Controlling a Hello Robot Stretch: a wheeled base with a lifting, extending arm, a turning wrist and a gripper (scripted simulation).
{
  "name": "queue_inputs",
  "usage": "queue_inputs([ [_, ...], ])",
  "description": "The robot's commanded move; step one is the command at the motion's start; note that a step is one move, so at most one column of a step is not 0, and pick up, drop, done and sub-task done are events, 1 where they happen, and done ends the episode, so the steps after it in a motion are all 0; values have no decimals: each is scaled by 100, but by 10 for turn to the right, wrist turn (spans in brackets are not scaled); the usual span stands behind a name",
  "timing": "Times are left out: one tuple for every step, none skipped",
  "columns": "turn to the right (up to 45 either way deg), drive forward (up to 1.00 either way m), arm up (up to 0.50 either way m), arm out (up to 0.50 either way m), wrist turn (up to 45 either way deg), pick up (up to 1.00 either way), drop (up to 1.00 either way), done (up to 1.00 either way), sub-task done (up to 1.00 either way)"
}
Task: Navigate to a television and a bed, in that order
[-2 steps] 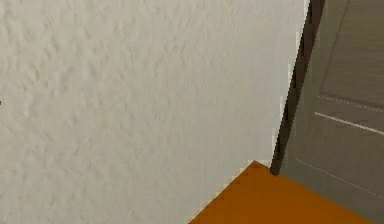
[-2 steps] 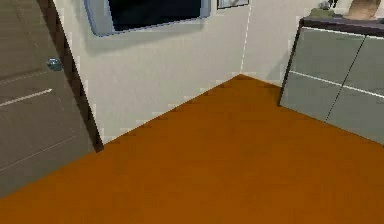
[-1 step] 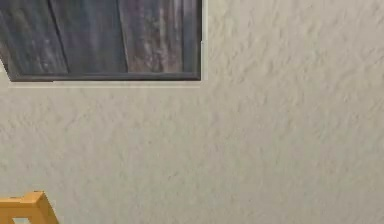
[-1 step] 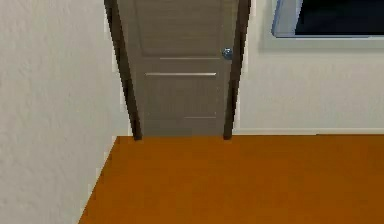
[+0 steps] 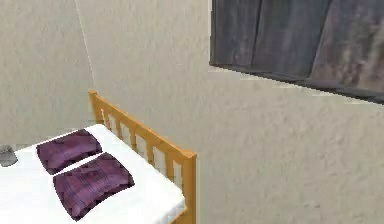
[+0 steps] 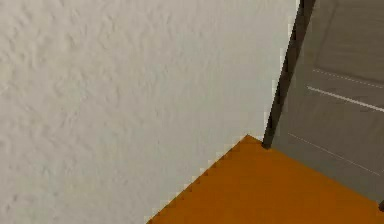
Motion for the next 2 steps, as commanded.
queue_inputs([
  [-450,0,0,0,0,0,0,0,0],
  [-120,0,0,0,0,0,0,0,0],
])
